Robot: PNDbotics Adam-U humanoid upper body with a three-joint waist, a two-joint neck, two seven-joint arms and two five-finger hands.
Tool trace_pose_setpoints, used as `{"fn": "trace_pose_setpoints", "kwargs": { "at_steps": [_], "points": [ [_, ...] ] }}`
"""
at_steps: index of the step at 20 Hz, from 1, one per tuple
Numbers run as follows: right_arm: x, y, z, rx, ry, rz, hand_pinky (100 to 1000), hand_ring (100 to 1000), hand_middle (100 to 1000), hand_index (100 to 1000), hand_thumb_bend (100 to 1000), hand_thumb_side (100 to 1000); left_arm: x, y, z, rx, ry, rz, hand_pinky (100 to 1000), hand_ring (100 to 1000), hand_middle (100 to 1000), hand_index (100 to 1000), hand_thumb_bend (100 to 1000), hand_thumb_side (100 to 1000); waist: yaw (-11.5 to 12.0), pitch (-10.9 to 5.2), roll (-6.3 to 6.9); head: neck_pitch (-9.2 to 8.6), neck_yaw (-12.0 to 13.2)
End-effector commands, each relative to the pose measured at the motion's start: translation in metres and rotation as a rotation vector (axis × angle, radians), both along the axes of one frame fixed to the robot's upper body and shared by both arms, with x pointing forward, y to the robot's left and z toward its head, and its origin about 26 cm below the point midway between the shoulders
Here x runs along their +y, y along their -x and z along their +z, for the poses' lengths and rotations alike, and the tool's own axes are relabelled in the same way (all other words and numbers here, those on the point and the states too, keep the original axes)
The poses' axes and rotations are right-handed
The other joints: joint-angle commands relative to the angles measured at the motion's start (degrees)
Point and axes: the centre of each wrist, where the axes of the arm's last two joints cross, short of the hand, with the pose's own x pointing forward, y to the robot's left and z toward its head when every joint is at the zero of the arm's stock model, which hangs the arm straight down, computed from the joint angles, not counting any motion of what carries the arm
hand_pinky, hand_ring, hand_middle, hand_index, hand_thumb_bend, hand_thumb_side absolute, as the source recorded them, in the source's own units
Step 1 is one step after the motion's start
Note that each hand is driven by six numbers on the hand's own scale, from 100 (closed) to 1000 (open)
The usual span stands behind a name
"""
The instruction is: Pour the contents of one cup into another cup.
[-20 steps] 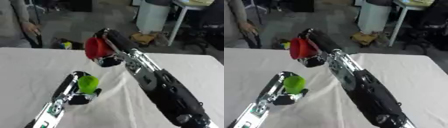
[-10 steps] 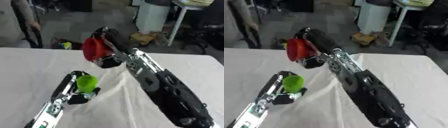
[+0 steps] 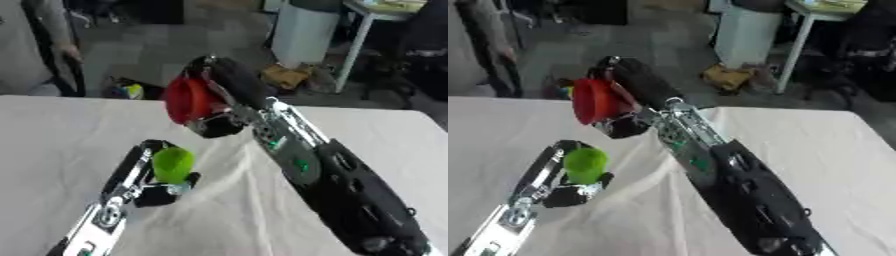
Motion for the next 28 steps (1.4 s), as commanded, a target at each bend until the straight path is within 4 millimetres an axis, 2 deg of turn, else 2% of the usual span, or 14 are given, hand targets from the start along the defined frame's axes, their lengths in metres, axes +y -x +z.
{"fn": "trace_pose_setpoints", "kwargs": {
  "at_steps": [1,28],
  "points": [
    [-0.0041,0.0019,0.0129,-0.05,0.007,-0.002,490,376,455,597,100,100,0.0025,-0.0021,0.012,-0.031,0.007,0.005,100,232,343,569,259,242,0.0,-1.26,0.35,-0.02,-0.3],
    [-0.0058,0.0003,0.0152,-0.137,0.069,-0.017,497,384,461,599,100,100,0.002,-0.0018,0.0127,-0.024,0.0,0.002,100,230,341,568,262,242,0.0,-1.39,0.15,-0.17,-0.3]
  ]
}}
